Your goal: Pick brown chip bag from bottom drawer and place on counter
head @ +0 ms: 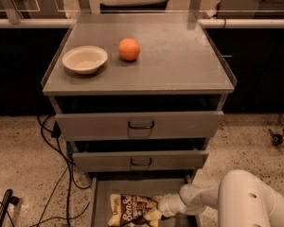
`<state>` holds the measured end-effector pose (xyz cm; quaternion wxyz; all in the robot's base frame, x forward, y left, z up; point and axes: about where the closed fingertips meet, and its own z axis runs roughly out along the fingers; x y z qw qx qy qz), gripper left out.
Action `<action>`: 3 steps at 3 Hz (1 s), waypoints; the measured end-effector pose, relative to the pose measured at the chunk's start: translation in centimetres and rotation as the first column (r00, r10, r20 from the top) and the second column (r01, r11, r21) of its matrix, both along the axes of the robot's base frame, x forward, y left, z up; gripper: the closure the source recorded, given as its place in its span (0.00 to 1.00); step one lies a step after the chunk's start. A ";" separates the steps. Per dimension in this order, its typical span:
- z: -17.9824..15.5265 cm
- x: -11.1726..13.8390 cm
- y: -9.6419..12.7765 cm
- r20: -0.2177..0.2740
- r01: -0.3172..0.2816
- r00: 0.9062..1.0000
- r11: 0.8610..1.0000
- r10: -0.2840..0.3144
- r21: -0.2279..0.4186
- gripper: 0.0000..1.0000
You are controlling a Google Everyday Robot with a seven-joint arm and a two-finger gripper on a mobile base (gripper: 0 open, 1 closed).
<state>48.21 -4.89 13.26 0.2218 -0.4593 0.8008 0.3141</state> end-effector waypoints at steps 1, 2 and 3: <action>0.0 0.0 0.0 0.000 0.000 1.000 1.000 0.000 0.000 0.74; 0.0 0.0 0.0 0.000 -0.001 1.000 1.000 0.001 0.000 1.00; 0.0 0.0 0.1 -0.001 -0.002 1.000 1.000 0.002 0.001 1.00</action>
Offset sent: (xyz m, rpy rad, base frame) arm 0.0000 0.0000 0.0000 0.0000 0.0000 0.0000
